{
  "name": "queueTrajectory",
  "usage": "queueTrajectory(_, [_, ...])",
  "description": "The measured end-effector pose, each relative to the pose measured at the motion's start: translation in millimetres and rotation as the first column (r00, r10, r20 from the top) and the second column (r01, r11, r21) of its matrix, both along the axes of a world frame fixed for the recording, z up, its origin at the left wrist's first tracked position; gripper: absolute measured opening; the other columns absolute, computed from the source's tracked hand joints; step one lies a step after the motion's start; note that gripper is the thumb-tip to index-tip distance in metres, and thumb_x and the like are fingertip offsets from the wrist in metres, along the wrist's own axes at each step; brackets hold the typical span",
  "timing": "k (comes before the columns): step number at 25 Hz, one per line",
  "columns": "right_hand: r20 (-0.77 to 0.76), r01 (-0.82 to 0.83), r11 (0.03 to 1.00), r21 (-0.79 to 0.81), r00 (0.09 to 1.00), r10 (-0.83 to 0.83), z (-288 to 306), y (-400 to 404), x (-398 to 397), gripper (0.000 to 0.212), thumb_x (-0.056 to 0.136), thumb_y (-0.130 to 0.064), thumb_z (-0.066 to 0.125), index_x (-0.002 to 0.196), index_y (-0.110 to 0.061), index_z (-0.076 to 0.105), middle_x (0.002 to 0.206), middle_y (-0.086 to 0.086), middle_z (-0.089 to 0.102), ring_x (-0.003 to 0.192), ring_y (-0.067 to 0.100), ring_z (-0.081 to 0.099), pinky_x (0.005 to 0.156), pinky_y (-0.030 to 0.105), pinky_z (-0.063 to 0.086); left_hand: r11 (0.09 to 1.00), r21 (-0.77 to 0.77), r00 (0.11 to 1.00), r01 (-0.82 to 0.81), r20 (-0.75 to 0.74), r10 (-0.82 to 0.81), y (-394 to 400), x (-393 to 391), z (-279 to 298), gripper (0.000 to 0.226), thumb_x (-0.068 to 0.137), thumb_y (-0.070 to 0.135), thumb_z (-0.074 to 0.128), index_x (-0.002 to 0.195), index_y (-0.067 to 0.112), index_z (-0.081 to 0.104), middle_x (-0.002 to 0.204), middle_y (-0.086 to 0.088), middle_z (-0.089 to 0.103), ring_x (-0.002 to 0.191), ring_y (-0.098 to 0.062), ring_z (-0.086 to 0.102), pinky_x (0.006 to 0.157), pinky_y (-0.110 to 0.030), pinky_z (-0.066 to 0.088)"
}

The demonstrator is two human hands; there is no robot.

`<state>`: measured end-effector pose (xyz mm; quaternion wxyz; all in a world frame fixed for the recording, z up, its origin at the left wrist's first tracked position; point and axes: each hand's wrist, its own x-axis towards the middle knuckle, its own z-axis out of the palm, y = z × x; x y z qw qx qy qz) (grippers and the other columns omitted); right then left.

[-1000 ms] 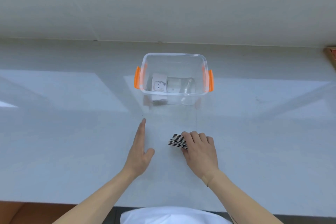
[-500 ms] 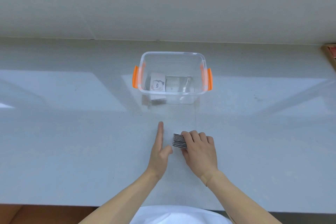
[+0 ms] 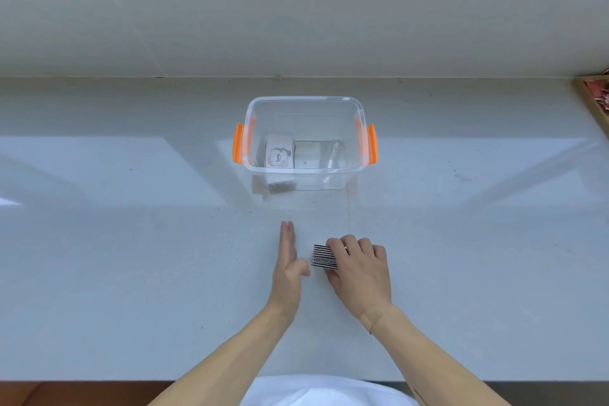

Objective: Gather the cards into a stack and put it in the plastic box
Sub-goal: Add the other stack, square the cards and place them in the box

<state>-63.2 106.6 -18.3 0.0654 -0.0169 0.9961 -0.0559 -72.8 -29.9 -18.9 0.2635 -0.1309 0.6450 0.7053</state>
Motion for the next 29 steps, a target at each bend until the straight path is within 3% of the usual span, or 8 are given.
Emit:
queueTrajectory(3, [-0.004,-0.001,1.0,-0.008,1.0,0.001,0,-1,1,0.037,0.064,-0.023,0.071,0.098,-0.024,0.058,0.084,-0.003,0.059,0.073,0.026,0.052,0.066,0.038,0.041,0.995,-0.008,0.995,0.101,0.012,-0.101,17,8,1,0.097,0.063,0.005,0.042,0.152,0.033,0.014,0.12,0.021,0.058,0.095,0.009,0.058,0.079,-0.01,0.046])
queueTrajectory(7, [-0.041,-0.007,0.999,-0.042,0.999,0.005,-3,3,-1,0.031,0.07,-0.023,0.069,0.098,-0.024,0.057,0.085,-0.004,0.058,0.074,0.025,0.051,0.067,0.038,0.04,0.871,-0.362,0.896,0.334,-0.164,-0.412,7,3,6,0.091,0.076,0.004,0.047,0.153,0.025,0.003,0.16,0.012,0.01,0.138,0.014,0.019,0.113,-0.013,0.024])
queueTrajectory(9, [-0.065,-0.022,0.999,-0.024,0.998,0.021,-4,3,0,0.029,0.07,-0.02,0.069,0.097,-0.02,0.059,0.081,-0.002,0.058,0.071,0.025,0.051,0.065,0.038,0.041,0.616,-0.737,0.655,0.279,-0.323,-0.684,6,-1,3,0.085,0.08,0.01,0.04,0.153,0.017,-0.001,0.163,0.002,-0.006,0.149,-0.006,-0.007,0.122,-0.028,0.003])
queueTrajectory(11, [-0.067,-0.029,0.999,0.018,0.997,0.03,-4,3,0,0.039,0.07,-0.016,0.07,0.108,-0.014,0.063,0.08,0.001,0.06,0.071,0.025,0.052,0.065,0.038,0.045,0.411,-0.888,0.426,0.205,-0.297,-0.855,12,-3,-1,0.084,0.079,0.015,0.036,0.153,0.012,-0.004,0.163,-0.002,-0.008,0.149,-0.015,-0.015,0.121,-0.036,-0.005])
queueTrajectory(18, [0.057,0.019,0.963,-0.268,0.998,-0.004,-2,37,6,0.055,0.075,-0.023,0.071,0.126,-0.014,0.052,0.115,-0.001,0.059,0.112,0.022,0.052,0.092,0.03,0.042,0.216,-0.976,0.311,0.04,-0.193,-0.931,22,-6,-4,0.08,0.078,0.023,0.054,0.15,0.007,0.022,0.147,-0.01,0.045,0.138,-0.03,0.039,0.118,-0.048,0.022])
queueTrajectory(20, [0.165,0.242,0.839,-0.488,0.969,-0.183,-3,57,23,0.077,0.071,-0.023,0.077,0.138,-0.023,0.039,0.133,-0.011,0.045,0.128,0.009,0.038,0.099,0.026,0.037,0.206,-0.979,0.305,0.013,-0.192,-0.933,22,-3,-7,0.076,0.08,0.025,0.052,0.149,0.007,0.025,0.141,-0.009,0.05,0.134,-0.031,0.043,0.116,-0.049,0.027])
queueTrajectory(24, [0.401,0.511,0.196,-0.837,0.817,-0.414,-3,82,54,0.089,0.076,0.003,0.072,0.146,-0.028,0.027,0.144,-0.013,0.038,0.136,0.003,0.033,0.113,0.029,0.027,0.174,-0.985,0.319,-0.002,-0.166,-0.933,22,1,-6,0.074,0.079,0.024,0.054,0.147,0.008,0.028,0.135,-0.009,0.053,0.129,-0.032,0.046,0.114,-0.05,0.031])
queueTrajectory(29, [0.389,0.426,-0.046,-0.904,0.771,-0.504,-2,65,64,0.081,0.085,0.018,0.039,0.151,-0.024,0.018,0.156,-0.011,0.026,0.141,-0.003,0.022,0.119,0.032,0.016,0.16,-0.987,0.3,-0.02,-0.159,-0.941,22,4,-4,0.073,0.078,0.021,0.054,0.146,0.005,0.031,0.132,-0.01,0.054,0.127,-0.033,0.047,0.115,-0.051,0.028])
